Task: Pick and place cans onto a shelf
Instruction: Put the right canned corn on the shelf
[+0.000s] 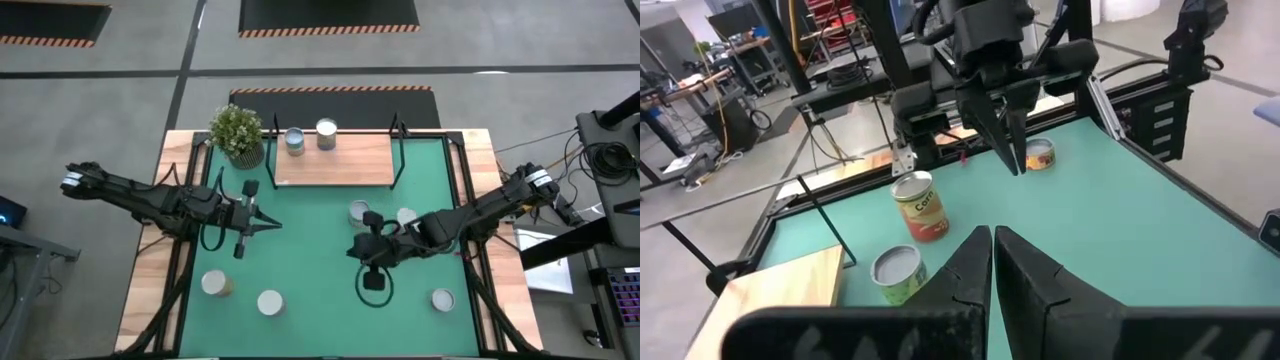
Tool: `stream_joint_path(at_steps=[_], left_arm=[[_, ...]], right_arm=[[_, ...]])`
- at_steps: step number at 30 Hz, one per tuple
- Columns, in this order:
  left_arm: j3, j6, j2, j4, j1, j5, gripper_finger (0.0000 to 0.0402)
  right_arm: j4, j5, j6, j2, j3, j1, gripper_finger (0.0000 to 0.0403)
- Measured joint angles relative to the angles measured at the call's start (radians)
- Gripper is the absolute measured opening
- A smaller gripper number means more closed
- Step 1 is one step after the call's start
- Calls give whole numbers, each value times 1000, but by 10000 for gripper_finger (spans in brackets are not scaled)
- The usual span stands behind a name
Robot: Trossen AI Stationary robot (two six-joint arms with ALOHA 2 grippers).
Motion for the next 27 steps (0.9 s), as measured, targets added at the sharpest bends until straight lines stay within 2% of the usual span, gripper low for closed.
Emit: stream_joint_path(at_steps=[16, 20, 27], left_arm=[[3, -100, 0, 50, 0, 2, 0], [3, -107, 0, 50, 0, 2, 0], [3, -103, 0, 46, 0, 2, 0]], right_arm=[[248, -1, -188, 165, 24, 52, 13], [162, 53, -209, 171, 48, 51, 13], [-196, 175, 11, 61, 40, 33, 13]])
